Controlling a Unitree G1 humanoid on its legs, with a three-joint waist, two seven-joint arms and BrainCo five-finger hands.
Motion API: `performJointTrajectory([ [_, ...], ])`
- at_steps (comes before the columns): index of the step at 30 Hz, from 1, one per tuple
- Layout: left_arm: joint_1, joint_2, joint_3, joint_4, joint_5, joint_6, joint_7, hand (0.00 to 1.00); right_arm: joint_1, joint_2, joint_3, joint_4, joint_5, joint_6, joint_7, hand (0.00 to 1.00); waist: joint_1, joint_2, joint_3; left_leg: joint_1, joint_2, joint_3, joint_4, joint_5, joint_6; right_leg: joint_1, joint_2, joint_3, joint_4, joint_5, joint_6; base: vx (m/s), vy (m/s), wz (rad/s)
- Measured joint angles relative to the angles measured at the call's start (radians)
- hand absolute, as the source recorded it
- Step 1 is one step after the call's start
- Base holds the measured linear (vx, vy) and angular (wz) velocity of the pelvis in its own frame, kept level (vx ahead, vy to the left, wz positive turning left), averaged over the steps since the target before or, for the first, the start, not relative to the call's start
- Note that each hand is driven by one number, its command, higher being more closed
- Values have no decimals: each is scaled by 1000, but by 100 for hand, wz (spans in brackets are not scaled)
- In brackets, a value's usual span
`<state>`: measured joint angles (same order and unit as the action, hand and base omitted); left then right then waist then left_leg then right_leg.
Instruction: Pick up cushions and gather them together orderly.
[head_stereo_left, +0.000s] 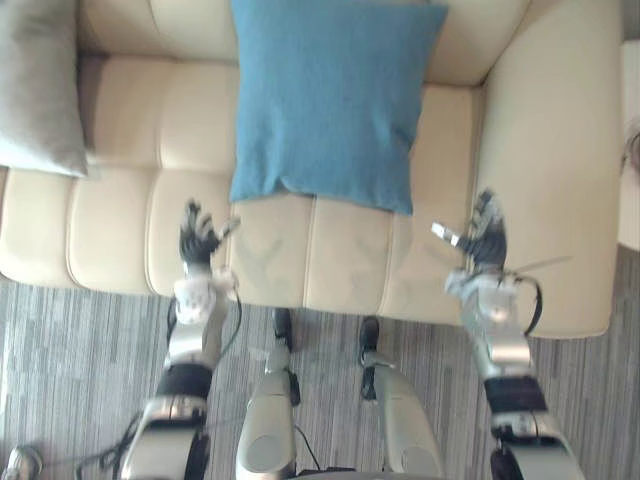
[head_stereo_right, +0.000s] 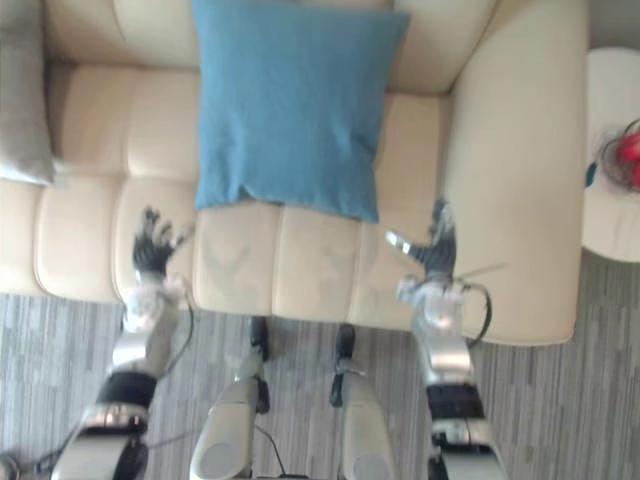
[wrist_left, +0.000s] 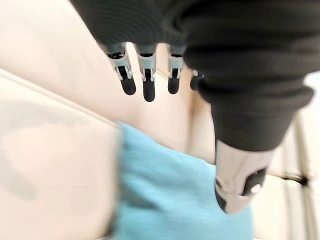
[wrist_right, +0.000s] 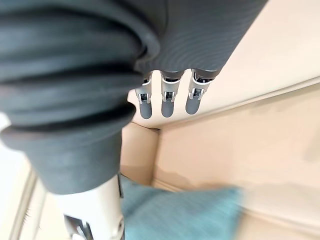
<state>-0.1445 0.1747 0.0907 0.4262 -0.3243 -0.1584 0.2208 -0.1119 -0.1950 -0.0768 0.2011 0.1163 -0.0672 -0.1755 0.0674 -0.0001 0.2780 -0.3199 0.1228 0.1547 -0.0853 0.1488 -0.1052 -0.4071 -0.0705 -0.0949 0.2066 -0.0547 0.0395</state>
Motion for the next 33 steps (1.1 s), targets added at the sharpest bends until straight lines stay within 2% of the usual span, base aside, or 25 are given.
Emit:
performJointTrajectory([
  [2, 104, -33, 8, 9, 16, 3, -29, 0, 83, 27, 5, 25, -18, -5, 34, 0, 0, 7, -48, 30, 2, -2, 0, -10, 0, 47, 5, -2, -34, -4, 1, 84, 3, 3],
  [4, 189, -76, 29, 92, 44, 11, -63, 0, 155, 58, 2, 116, -56, -11, 65, 0, -1, 15, -104, 73, 1, -4, 0, -22, 3, 111, 9, -6, -74, 2, 9, 119, 6, 5],
  [8, 259, -136, 89, 297, 89, 24, -102, 0, 214, 116, -14, 336, -154, -8, 82, 0, -3, 17, -168, 164, -4, -4, 0, -44, -2, 224, 7, -9, -125, 7, 9, 117, 17, 3],
  [12, 287, -174, 131, 485, 157, 51, -127, 0, 222, 158, -98, 579, -198, 9, 77, 0, -4, 16, -222, 240, -11, -2, -6, -64, -2, 313, 3, -10, -161, 8, 13, 102, 24, 2],
  [18, 282, -183, 216, 568, 209, 63, -133, 0, 228, 170, -198, 726, -204, 41, 55, 0, -6, 11, -254, 305, -13, 5, -17, -75, -8, 377, 3, -5, -180, 6, 15, 50, 12, -2],
  [24, 274, -189, 238, 583, 238, 67, -133, 0, 219, 192, -230, 732, -201, 50, 47, 0, -6, 8, -255, 342, -13, 48, -18, -82, -6, 390, 3, 31, -176, 9, 18, -29, 14, -17],
  [25, 259, -175, 233, 585, 264, 78, -131, 0, 190, 237, -193, 759, -204, 65, 41, 0, -4, -39, -247, 399, -73, 101, -24, -133, 23, 428, -56, 67, -191, 4, 56, -21, 7, -9],
  [33, 259, -175, 237, 585, 265, 79, -130, 0, 190, 237, -194, 762, -203, 68, 41, 0, -4, -39, -247, 402, -72, 96, -20, -133, 23, 443, -57, 48, -197, 4, 56, 0, 0, 4],
])
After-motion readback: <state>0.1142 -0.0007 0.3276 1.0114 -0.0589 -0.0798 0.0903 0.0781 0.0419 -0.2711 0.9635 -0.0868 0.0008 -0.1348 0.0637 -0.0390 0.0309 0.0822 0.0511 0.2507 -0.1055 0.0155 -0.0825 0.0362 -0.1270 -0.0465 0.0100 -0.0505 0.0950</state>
